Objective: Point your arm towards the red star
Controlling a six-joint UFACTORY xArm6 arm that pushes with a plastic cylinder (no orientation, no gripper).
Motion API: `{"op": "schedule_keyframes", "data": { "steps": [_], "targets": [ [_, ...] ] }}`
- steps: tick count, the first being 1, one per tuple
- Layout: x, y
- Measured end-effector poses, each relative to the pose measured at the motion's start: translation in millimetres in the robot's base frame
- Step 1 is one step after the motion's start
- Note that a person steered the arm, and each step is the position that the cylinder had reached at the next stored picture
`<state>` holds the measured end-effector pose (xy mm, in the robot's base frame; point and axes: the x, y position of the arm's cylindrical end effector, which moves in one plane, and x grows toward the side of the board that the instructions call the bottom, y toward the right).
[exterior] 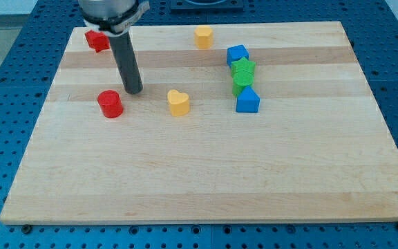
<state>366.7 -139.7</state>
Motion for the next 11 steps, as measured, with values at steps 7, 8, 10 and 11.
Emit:
{"op": "schedule_keyframes", "data": {
  "steps": [7, 8, 10, 11],
  "targets": [
    [-175, -23],
    [-175, -45],
    [-176, -99],
    [-175, -101]
  ]
}}
